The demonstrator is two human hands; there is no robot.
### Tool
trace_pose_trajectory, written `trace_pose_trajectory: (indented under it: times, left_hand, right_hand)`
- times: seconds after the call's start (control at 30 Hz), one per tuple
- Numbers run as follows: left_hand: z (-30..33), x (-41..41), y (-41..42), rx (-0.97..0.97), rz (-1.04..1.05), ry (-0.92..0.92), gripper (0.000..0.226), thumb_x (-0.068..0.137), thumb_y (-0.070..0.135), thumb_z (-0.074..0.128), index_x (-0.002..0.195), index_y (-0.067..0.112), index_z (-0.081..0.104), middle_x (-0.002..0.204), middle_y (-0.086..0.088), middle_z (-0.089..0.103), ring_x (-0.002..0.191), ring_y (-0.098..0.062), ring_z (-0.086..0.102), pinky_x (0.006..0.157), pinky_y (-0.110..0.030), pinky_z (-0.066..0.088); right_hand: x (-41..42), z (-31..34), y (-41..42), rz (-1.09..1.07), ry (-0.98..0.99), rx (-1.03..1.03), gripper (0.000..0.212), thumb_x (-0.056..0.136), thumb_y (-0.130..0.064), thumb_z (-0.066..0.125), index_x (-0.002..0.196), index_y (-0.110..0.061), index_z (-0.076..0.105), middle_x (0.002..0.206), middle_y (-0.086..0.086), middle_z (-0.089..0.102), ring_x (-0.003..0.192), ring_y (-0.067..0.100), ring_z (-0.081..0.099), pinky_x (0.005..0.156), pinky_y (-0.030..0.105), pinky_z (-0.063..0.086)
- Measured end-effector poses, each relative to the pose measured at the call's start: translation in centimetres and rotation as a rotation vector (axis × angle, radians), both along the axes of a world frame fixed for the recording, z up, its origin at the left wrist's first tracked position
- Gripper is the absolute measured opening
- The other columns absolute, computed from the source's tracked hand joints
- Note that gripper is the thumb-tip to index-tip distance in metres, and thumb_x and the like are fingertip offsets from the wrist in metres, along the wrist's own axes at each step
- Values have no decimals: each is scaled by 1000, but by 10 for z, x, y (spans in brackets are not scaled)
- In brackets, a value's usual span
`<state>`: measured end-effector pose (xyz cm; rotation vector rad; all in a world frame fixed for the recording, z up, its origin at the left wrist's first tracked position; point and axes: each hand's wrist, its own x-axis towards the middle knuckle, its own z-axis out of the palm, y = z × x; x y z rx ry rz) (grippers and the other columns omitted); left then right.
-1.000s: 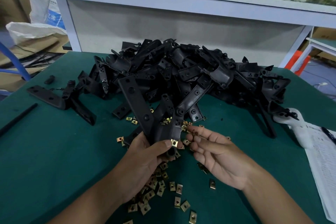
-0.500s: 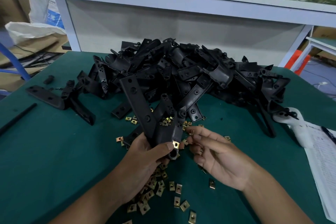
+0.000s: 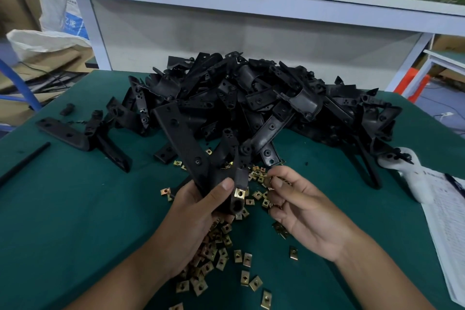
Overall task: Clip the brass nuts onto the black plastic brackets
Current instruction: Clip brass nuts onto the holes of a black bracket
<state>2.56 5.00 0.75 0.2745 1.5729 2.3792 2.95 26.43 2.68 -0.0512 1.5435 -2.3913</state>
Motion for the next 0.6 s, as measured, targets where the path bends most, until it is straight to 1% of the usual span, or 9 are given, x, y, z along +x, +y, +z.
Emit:
trace_pose_trajectory:
  times: [0.07, 0.13, 0.2, 0.3, 0.37, 0.43, 0.47, 0.53, 0.6]
  left_hand:
    - [0, 0, 0, -5, -22, 15, 44, 80, 50, 83, 110, 19, 75, 108, -5, 72, 92, -17, 68, 79, -35, 54]
    - [0, 0, 0, 11, -38, 14, 47, 79, 46, 85, 114, 17, 74, 121, -10, 71, 105, -22, 68, 89, -45, 50]
    - [1, 0, 1, 40, -65, 18, 47, 79, 42, 85, 116, 16, 74, 128, -11, 69, 118, -24, 65, 97, -45, 52]
    - [6, 2, 2, 93, -87, -6, 40, 78, 41, 86, 110, 19, 77, 126, -7, 71, 119, -19, 66, 89, -28, 56]
    - [8, 3, 2, 91, -81, -20, 39, 80, 46, 83, 107, 18, 78, 127, -8, 70, 119, -20, 66, 89, -28, 56]
    - [8, 3, 2, 73, -74, -22, 42, 83, 49, 80, 110, 17, 77, 130, -7, 69, 121, -21, 64, 92, -33, 55]
    - [9, 3, 3, 72, -70, -33, 42, 82, 50, 81, 107, 17, 77, 129, -7, 69, 118, -20, 66, 89, -33, 55]
    - [9, 4, 4, 80, -69, -54, 40, 77, 49, 85, 99, 17, 77, 119, -5, 71, 102, -16, 69, 76, -28, 56]
    - [10, 6, 4, 88, -91, -50, 37, 78, 47, 85, 100, 18, 78, 114, -6, 73, 100, -17, 71, 75, -25, 56]
  right_hand:
    - [0, 1, -1, -16, 15, 21, 15, 80, -20, 75, 95, -22, 74, 78, -6, 48, 66, 8, 41, 56, 19, 39]
    - [1, 1, 0, -11, 13, 0, 13, 82, -21, 73, 95, -23, 73, 78, -5, 46, 66, 8, 40, 56, 19, 39]
    - [1, 2, 0, 21, 1, -52, 13, 82, -21, 72, 96, -22, 71, 81, -3, 47, 67, 8, 41, 57, 20, 40]
    - [2, 1, 0, 75, 3, -105, 13, 85, -19, 71, 98, -19, 71, 87, 0, 54, 68, 9, 45, 57, 20, 40]
    - [2, 0, -1, 84, 10, -118, 16, 83, -22, 77, 98, -16, 72, 89, 1, 59, 66, 8, 46, 56, 19, 40]
    - [2, 1, -1, 75, 31, -97, 17, 81, -21, 82, 95, -16, 73, 84, -1, 59, 63, 6, 46, 54, 18, 41]
    - [3, 1, -2, 66, 49, -71, 14, 81, -18, 79, 93, -18, 72, 80, -3, 57, 62, 5, 46, 54, 18, 41]
    - [4, 2, -3, 48, 87, -24, 14, 80, -14, 73, 93, -20, 71, 75, -6, 57, 61, 3, 47, 53, 17, 41]
    - [6, 3, -5, 38, 128, 25, 13, 79, -16, 73, 91, -21, 72, 73, -8, 59, 62, 1, 49, 53, 16, 41]
